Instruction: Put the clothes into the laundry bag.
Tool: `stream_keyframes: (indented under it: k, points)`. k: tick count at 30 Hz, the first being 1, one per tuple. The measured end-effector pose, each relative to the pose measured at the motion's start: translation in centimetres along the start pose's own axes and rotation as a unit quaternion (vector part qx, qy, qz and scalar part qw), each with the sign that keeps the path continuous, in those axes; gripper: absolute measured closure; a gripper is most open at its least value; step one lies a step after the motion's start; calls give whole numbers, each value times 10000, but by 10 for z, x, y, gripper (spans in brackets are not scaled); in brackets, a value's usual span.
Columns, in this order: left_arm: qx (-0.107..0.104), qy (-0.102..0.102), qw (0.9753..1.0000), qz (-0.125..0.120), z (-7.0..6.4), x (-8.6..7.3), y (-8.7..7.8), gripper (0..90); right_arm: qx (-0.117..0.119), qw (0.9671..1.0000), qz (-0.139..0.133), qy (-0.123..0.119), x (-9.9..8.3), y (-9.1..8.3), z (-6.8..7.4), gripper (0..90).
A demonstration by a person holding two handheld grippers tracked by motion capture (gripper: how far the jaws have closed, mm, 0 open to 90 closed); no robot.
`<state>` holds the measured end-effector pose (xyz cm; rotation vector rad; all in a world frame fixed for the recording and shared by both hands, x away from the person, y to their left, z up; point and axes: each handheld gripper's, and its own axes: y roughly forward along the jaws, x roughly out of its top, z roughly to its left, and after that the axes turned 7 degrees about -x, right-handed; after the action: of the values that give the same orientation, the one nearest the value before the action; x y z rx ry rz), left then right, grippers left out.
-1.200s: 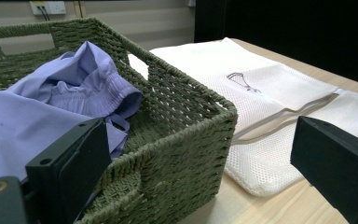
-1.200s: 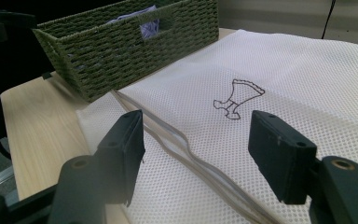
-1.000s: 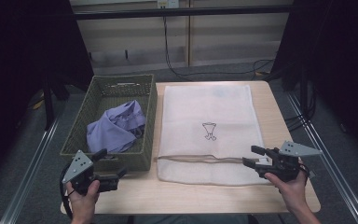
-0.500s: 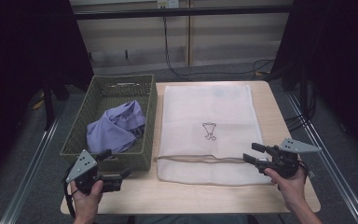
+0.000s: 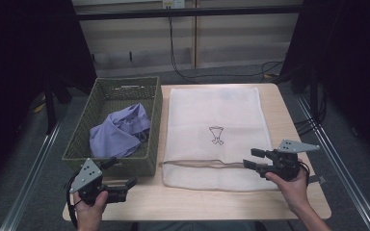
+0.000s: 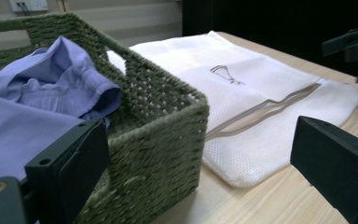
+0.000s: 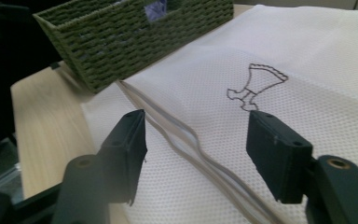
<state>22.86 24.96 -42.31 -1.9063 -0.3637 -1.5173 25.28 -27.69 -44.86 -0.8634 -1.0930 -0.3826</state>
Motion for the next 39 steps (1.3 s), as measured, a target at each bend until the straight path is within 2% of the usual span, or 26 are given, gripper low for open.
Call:
stream_keyframes:
  k: [3,12,18,25,29,39]
  points:
    - [-17,-57,10000,-12,2,-1,-2,46,109,9999,102,-79,4,5,3,377]
    - [6,-39,10000,0,3,0,-1,46,340,9982,435,-235,16,24,7,500]
    - [-84,30,10000,35,2,0,1,45,493,9956,682,-411,27,44,13,555]
    - [-80,-10,10000,12,3,-1,1,45,612,9933,836,-518,38,59,15,604]
    - [-97,-22,10000,-4,4,-1,0,45,648,9926,892,-515,41,67,14,644]
    - [-169,13,9998,43,2,0,2,45,755,9902,1055,-519,39,89,10,668]
